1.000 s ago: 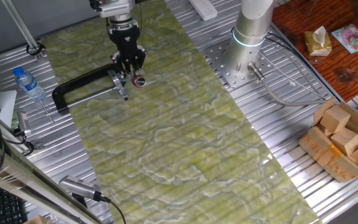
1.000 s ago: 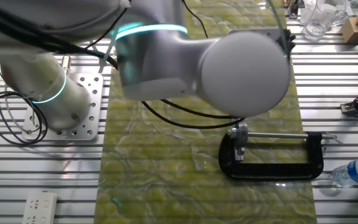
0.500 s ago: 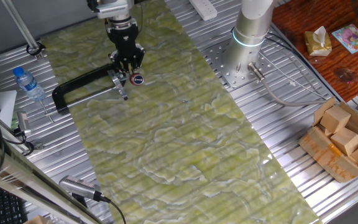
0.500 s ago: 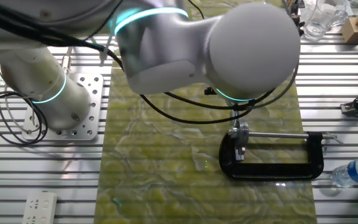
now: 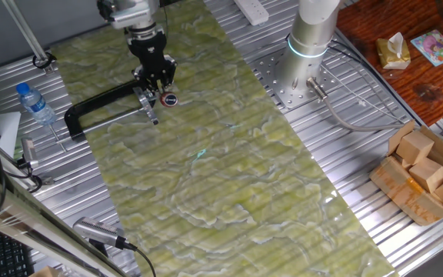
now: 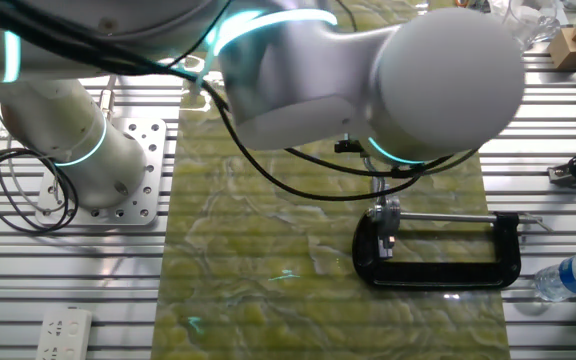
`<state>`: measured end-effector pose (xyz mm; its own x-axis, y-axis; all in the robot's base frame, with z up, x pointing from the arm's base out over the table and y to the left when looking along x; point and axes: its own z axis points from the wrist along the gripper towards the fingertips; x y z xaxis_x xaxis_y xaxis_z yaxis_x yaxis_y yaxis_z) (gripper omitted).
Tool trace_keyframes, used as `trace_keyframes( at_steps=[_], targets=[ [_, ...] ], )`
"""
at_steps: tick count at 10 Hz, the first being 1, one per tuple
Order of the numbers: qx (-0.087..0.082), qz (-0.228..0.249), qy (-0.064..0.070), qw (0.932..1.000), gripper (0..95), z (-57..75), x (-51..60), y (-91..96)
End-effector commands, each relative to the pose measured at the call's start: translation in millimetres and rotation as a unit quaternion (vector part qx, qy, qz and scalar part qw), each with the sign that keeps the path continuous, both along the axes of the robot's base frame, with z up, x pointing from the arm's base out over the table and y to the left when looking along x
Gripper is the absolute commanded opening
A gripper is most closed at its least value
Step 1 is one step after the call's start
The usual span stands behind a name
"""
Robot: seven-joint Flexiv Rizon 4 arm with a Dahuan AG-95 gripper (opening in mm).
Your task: Pull up the lever
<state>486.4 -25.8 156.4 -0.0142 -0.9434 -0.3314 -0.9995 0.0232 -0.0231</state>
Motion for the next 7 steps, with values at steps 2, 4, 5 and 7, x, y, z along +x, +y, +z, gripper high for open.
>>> trace_keyframes(
  at_steps=[2, 4, 5, 7],
  targets=[
    [-0.004, -0.003, -0.005, 1.0000, 0.0, -0.9, 0.3, 1.2],
    [-0.009, 0.000, -0.009, 0.9999, 0.0, -2.7, 0.9, 2.4],
    [-0.010, -0.002, -0.010, 0.9999, 0.0, -4.7, 1.6, 2.6],
    [-0.013, 0.003, 0.003, 0.9999, 0.0, -6.4, 2.3, 4.5]
  ],
)
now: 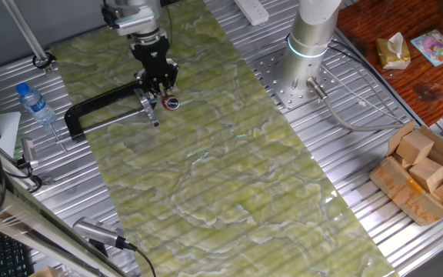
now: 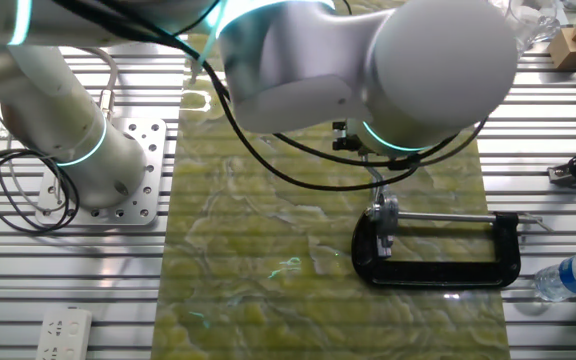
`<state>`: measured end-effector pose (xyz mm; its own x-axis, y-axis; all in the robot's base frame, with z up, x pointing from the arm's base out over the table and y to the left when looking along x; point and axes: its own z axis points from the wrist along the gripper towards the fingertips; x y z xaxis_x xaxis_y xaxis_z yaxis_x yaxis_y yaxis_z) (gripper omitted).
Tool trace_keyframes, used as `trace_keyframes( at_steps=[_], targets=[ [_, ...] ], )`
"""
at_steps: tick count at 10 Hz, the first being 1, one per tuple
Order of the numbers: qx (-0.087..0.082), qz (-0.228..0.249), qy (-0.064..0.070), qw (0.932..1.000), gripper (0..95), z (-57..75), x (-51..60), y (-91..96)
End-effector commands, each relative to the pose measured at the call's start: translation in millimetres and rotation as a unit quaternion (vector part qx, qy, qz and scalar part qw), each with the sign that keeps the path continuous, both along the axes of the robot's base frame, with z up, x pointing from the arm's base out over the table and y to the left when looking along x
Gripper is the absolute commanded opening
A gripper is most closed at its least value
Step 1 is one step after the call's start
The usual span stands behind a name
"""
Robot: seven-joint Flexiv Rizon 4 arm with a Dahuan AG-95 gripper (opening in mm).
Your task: Pull up the lever
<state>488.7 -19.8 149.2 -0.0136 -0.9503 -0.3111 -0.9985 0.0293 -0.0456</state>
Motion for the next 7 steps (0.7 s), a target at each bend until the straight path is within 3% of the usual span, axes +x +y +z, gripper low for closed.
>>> trace_keyframes(
  at_steps=[1, 4, 7],
  targets=[
    [-0.002, 0.007, 0.006, 1.0000, 0.0, 0.1, 0.3, -0.2],
    [-0.016, 0.007, 0.001, 0.9998, 0.0, -3.2, 1.9, 3.5],
    [-0.017, 0.007, 0.002, 0.9998, 0.0, -3.5, 2.1, 4.4]
  ],
)
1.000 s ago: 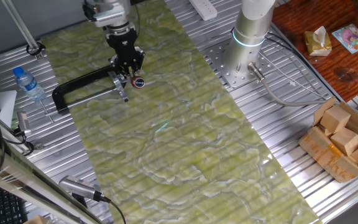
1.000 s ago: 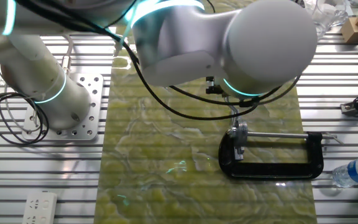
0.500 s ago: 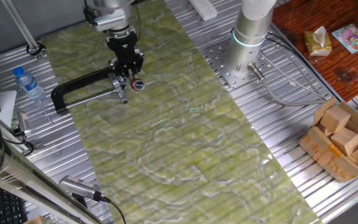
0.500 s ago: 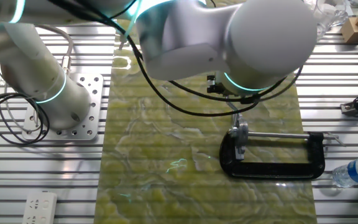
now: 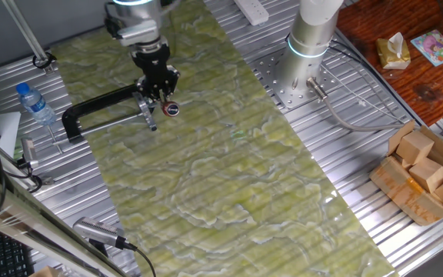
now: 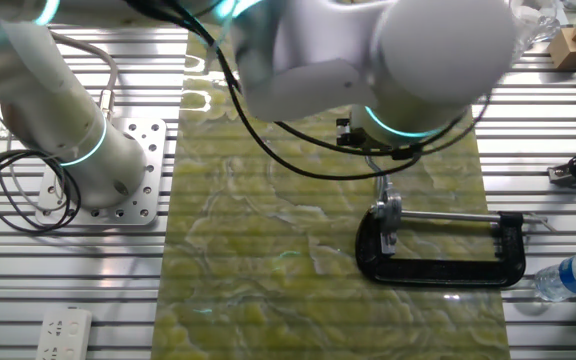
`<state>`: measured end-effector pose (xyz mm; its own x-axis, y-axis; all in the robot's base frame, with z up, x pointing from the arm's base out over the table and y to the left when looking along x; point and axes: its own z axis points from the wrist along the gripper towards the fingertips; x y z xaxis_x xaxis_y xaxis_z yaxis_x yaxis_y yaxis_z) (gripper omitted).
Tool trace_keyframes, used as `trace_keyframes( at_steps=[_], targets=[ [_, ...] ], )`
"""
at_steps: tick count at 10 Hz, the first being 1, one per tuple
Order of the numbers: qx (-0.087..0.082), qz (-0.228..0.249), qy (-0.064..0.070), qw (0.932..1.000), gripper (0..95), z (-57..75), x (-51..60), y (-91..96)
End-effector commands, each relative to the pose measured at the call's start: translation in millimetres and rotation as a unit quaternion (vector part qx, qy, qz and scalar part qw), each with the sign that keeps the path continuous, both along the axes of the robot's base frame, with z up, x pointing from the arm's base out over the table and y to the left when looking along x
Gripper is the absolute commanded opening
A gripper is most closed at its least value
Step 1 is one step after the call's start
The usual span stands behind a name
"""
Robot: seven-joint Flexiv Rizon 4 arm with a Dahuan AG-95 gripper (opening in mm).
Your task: Pull up the lever
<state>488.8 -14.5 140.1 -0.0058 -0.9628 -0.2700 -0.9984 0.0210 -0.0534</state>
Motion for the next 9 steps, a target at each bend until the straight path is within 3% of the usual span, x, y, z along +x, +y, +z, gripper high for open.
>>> trace_keyframes(
  at_steps=[1, 4, 5, 7, 8, 9],
  targets=[
    [0.002, 0.004, 0.002, 1.0000, 19.0, 4.8, 2.5, 0.2],
    [-0.004, 0.003, 0.005, 1.0000, 19.0, 5.2, 2.6, 0.9],
    [-0.011, 0.000, 0.012, 0.9999, 19.0, 7.2, 2.0, 1.0],
    [-0.060, -0.030, 0.045, 0.9968, 19.0, 32.1, -4.6, 7.8],
    [-0.091, -0.052, 0.051, 0.9931, 19.0, 45.7, -8.8, 14.2],
    [-0.107, -0.067, 0.054, 0.9906, 19.0, 54.5, -10.7, 21.4]
  ],
)
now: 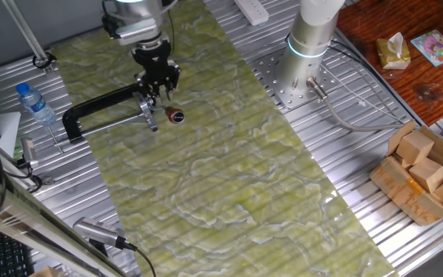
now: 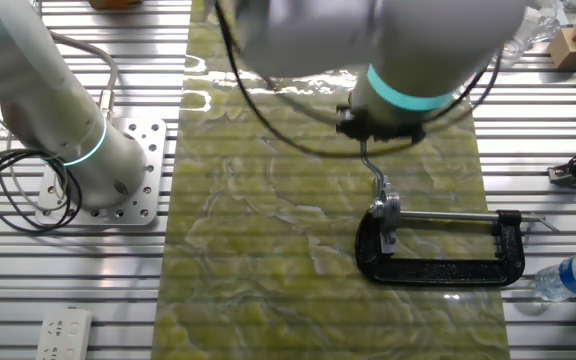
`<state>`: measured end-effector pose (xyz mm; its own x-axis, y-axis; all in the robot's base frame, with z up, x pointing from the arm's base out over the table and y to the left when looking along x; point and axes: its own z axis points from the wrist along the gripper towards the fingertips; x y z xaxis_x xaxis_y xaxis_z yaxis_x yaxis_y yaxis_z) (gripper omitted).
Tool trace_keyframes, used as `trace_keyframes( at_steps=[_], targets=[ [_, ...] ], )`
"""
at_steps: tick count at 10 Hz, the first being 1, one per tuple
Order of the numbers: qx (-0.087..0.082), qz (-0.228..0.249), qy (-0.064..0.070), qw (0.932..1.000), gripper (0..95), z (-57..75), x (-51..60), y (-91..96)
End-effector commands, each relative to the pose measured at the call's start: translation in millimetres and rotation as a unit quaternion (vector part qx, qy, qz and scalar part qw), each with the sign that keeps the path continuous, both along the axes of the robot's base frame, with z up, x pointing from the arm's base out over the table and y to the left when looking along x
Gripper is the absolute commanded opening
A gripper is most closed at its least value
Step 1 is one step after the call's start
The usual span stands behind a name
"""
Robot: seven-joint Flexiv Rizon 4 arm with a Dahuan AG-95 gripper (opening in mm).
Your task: Pull up the lever
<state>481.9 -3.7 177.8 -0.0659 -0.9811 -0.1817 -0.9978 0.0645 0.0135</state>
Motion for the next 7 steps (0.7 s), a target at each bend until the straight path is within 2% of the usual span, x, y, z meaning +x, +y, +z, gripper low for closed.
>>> trace_keyframes(
  at_steps=[1, 4, 5, 7],
  targets=[
    [-0.066, -0.056, 0.031, 0.9958, 19.0, 27.3, -1.9, 20.6],
    [-0.076, -0.091, 0.047, 0.9919, 19.0, 55.8, 9.1, 40.4],
    [-0.083, -0.119, 0.049, 0.9882, 0.0, 63.4, 12.6, 53.2],
    [-0.092, -0.147, 0.049, 0.9837, 0.0, 59.3, 18.1, 72.4]
  ],
)
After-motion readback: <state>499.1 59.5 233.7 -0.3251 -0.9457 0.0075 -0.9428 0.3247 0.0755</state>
